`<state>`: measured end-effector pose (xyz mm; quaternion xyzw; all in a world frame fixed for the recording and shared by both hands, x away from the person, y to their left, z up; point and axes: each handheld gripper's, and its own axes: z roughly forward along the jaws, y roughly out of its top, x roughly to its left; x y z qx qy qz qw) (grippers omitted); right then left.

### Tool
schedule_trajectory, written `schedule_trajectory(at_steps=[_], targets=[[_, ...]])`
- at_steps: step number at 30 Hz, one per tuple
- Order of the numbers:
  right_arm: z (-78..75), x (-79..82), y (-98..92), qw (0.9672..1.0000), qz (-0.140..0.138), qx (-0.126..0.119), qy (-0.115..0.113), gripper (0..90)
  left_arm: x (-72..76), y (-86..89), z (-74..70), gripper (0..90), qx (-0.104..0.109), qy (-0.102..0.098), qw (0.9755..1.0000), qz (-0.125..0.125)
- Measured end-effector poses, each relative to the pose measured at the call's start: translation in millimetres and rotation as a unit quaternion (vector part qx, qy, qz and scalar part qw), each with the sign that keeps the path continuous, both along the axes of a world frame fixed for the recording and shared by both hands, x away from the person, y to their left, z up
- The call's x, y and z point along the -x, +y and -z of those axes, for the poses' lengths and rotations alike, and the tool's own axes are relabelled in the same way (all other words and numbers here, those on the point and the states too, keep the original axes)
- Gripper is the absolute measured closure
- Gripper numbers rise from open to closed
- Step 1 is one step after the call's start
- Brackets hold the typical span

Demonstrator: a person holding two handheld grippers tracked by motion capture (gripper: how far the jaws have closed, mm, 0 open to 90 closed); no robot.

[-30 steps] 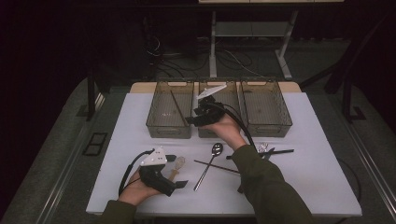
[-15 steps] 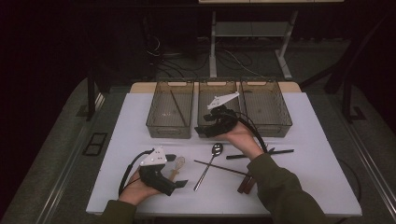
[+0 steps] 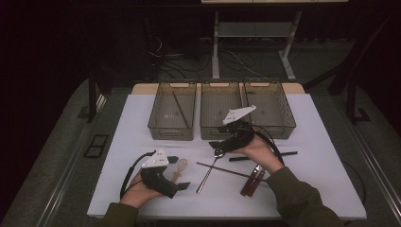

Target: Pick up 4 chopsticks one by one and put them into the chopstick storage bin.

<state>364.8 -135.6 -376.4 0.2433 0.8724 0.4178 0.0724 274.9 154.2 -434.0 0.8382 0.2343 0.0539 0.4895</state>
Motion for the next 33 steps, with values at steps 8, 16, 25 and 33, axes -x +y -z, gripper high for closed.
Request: schedule_trajectory(at_steps=[8,16,25,33], targets=[[11.3,20.4,-27.9,1.0000,-0.002,0.002,0.009,30.9,-0.9,1.8,-0.8,0.0,-0.001,-0.002,1.0000,-0.001],[18.8,40.5,-53.4,0.9999,-0.006,0.008,0.005,31.8,-0.6,1.7,-1.1,0.0,-0.006,-0.005,1.0000,0.000],[26.4,66.1,-79.0,0.9999,-0.005,0.008,0.011,34.4,-0.5,2.4,-1.2,0.0,-0.007,-0.005,1.0000,-0.004],[40.9,78.0,-88.3,0.9991,-0.015,0.016,0.037,43.4,-0.7,1.9,-0.6,0.0,-0.009,-0.004,0.9999,-0.004]])
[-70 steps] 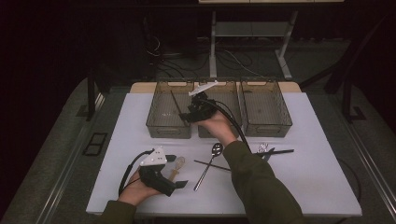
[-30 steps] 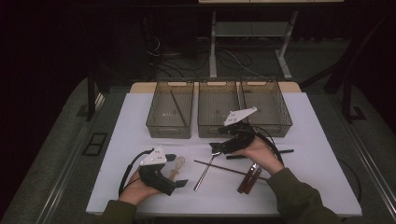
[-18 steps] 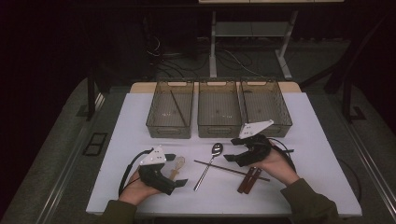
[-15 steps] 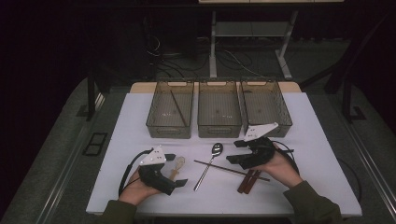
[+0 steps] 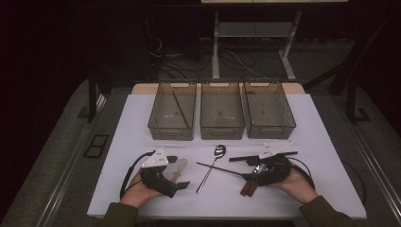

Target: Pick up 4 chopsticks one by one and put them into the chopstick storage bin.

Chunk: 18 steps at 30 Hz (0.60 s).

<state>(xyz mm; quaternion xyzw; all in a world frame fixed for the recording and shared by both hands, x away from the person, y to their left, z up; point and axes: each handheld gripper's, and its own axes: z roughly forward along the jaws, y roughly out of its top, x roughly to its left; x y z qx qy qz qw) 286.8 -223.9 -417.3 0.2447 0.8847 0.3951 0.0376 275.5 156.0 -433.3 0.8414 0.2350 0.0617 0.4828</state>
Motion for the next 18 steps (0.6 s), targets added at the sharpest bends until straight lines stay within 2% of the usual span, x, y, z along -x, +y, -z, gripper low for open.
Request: schedule_trajectory(at_steps=[9,15,18], targets=[[12.1,-0.5,7.6,0.9994,-0.011,0.031,0.009,58.3,-0.2,0.4,-0.2,0.0,0.000,-0.001,1.0000,0.001],[14.3,-4.0,6.1,0.9992,-0.020,0.029,0.019,66.4,-0.2,0.2,0.0,0.0,-0.001,0.001,1.0000,0.001],[17.8,-6.2,6.6,0.9986,-0.022,0.039,0.027,68.8,0.0,0.2,0.0,0.0,-0.001,0.001,1.0000,0.001]])
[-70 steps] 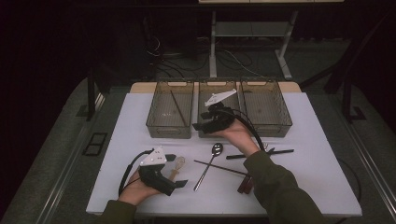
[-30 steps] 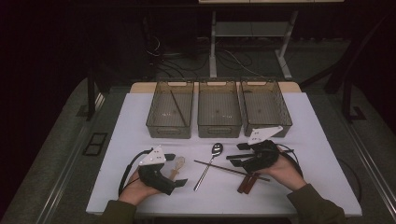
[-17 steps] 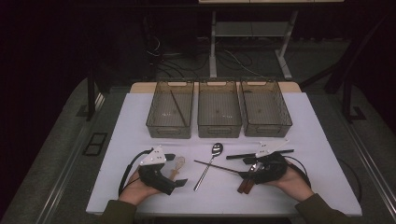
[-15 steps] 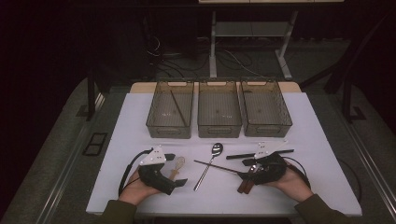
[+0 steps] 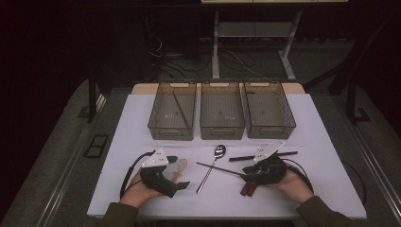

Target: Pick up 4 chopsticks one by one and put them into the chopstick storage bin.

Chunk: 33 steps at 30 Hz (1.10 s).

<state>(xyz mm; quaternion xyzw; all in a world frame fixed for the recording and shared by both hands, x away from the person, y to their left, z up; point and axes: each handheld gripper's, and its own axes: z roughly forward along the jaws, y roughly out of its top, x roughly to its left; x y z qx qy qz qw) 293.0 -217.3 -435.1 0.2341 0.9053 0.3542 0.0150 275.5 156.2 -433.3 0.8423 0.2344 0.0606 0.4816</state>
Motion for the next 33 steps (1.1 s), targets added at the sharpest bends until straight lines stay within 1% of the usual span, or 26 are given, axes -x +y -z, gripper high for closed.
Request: schedule_trajectory(at_steps=[3,7,9,11,12,18,22,25,31,32,33], targets=[[3.0,-1.1,1.1,1.0000,-0.003,0.006,0.006,70.1,-0.1,0.2,0.0,0.0,0.000,0.000,1.0000,0.000],[4.9,-1.3,2.6,0.9998,-0.006,0.020,-0.001,71.5,-0.2,-0.1,0.2,0.0,-0.001,0.000,1.0000,0.000],[5.4,-1.2,3.2,0.9998,-0.006,0.021,0.000,72.7,-0.2,-0.1,0.2,0.0,-0.001,0.000,1.0000,0.000],[5.9,-2.8,2.5,0.9993,-0.016,0.030,-0.014,74.2,-0.1,-0.1,0.2,0.0,-0.001,0.000,1.0000,0.000],[6.1,-2.5,3.0,0.9994,-0.015,0.030,-0.012,74.3,-0.3,-0.1,0.3,0.0,-0.002,0.000,1.0000,0.000],[6.6,-2.5,2.9,0.9989,-0.024,0.034,-0.023,77.9,-0.3,-0.7,0.8,0.0,-0.004,0.001,1.0000,0.002],[6.7,-1.9,3.3,0.9988,-0.023,0.035,-0.026,79.6,-0.3,-0.7,0.8,0.0,-0.005,0.001,1.0000,0.002],[6.7,-2.0,3.3,0.9984,-0.026,0.039,-0.032,81.0,-0.3,-0.8,0.8,0.0,-0.005,0.001,1.0000,0.002],[6.6,-1.8,3.2,0.9982,-0.027,0.040,-0.035,83.2,-0.1,-1.0,1.0,0.0,-0.005,0.002,1.0000,0.002],[6.4,-0.6,4.0,0.9987,-0.025,0.035,-0.027,83.3,-0.2,-1.0,1.1,0.0,-0.006,0.002,1.0000,0.002],[6.4,-0.6,3.9,0.9987,-0.025,0.035,-0.028,83.7,-0.2,-1.1,1.1,0.0,-0.006,0.002,1.0000,0.002]])
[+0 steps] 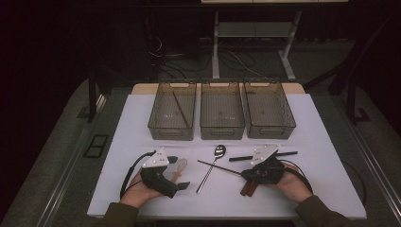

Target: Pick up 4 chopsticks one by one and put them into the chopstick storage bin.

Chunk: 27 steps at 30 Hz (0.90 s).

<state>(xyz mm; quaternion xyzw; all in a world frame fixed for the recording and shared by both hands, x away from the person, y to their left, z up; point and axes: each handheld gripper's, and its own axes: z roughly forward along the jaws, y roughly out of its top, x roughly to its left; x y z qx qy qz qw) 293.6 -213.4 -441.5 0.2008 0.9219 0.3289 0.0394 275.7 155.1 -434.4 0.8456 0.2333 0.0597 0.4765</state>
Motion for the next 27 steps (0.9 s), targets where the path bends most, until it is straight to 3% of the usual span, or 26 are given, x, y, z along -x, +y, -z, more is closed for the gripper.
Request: schedule_trajectory(at_steps=[13,15,19,21,27], targets=[[-0.2,-0.3,-0.6,1.0000,-0.004,-0.005,0.007,84.1,0.3,0.0,-0.2,0.0,0.000,-0.001,1.0000,0.000],[-0.8,-1.7,-2.0,1.0000,-0.009,-0.004,-0.003,84.1,0.3,0.0,-0.2,0.0,0.000,-0.001,1.0000,0.000],[-4.2,-0.4,-3.0,0.9997,0.001,-0.023,0.010,84.1,0.3,0.0,-0.2,0.0,-0.001,-0.001,1.0000,0.000],[-5.4,-1.8,-5.2,0.9997,-0.001,-0.024,0.002,84.1,0.3,0.0,-0.2,0.0,0.000,-0.001,1.0000,0.000],[-11.7,-2.4,-7.8,0.9988,0.008,-0.047,0.009,84.1,0.2,-0.2,-0.1,0.0,-0.001,-0.001,1.0000,0.001]])
